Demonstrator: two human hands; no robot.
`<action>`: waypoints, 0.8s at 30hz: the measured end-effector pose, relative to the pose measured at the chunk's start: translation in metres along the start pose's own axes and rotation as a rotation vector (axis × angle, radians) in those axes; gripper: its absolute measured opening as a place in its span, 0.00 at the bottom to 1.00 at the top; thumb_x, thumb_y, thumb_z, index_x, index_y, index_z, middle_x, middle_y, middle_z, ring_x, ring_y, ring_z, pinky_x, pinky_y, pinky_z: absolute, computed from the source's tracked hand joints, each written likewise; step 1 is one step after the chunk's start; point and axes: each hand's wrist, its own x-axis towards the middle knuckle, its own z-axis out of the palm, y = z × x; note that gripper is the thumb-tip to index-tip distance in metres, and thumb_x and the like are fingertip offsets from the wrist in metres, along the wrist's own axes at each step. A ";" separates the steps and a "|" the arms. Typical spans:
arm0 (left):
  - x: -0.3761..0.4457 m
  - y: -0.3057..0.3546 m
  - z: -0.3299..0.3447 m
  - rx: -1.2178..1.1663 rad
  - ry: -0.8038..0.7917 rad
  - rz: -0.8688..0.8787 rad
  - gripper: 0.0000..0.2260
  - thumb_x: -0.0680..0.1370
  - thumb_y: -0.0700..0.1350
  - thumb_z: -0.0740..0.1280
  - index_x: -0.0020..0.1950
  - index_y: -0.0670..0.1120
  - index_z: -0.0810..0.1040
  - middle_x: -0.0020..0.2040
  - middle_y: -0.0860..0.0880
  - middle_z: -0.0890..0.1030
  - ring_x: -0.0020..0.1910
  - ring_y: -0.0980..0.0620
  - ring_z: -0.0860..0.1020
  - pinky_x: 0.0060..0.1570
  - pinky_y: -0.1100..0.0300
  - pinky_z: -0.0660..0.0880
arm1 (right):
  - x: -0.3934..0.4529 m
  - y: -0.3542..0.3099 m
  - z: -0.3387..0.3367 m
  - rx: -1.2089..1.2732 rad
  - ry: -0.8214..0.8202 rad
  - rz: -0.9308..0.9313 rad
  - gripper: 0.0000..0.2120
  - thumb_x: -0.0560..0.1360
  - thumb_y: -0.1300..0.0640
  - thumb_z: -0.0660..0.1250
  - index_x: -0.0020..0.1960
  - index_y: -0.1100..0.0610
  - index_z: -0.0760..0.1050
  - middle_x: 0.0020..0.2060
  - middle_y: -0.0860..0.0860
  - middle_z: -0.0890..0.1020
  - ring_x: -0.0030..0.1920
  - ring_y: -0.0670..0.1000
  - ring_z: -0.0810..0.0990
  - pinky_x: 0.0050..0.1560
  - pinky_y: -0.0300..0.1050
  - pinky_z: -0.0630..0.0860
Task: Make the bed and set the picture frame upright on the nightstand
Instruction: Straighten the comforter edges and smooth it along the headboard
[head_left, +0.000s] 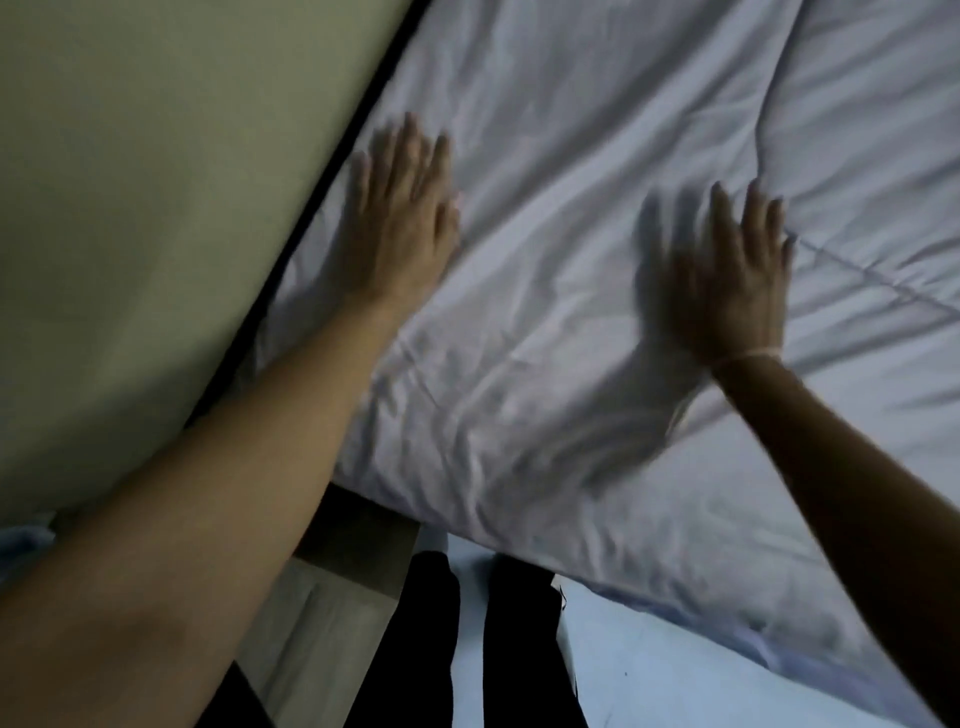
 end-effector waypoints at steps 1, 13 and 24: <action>0.002 -0.011 0.006 0.023 -0.015 -0.053 0.25 0.81 0.53 0.48 0.77 0.45 0.56 0.77 0.40 0.55 0.76 0.42 0.53 0.74 0.47 0.48 | 0.019 -0.001 0.004 -0.004 -0.030 0.050 0.29 0.80 0.42 0.51 0.77 0.52 0.55 0.77 0.60 0.56 0.76 0.64 0.53 0.74 0.64 0.52; -0.177 -0.054 0.007 0.028 -0.064 -0.268 0.25 0.83 0.53 0.47 0.78 0.44 0.52 0.78 0.42 0.54 0.77 0.44 0.52 0.74 0.44 0.54 | -0.070 -0.108 0.037 -0.074 -0.194 -0.262 0.30 0.79 0.40 0.48 0.78 0.50 0.51 0.78 0.55 0.52 0.78 0.61 0.47 0.75 0.61 0.47; -0.275 -0.028 -0.026 -0.302 0.078 -0.474 0.23 0.82 0.47 0.50 0.75 0.38 0.58 0.76 0.42 0.58 0.76 0.46 0.55 0.75 0.47 0.53 | -0.206 -0.152 0.059 -0.104 -0.375 -0.865 0.27 0.80 0.44 0.54 0.77 0.47 0.56 0.78 0.52 0.54 0.77 0.63 0.48 0.74 0.64 0.52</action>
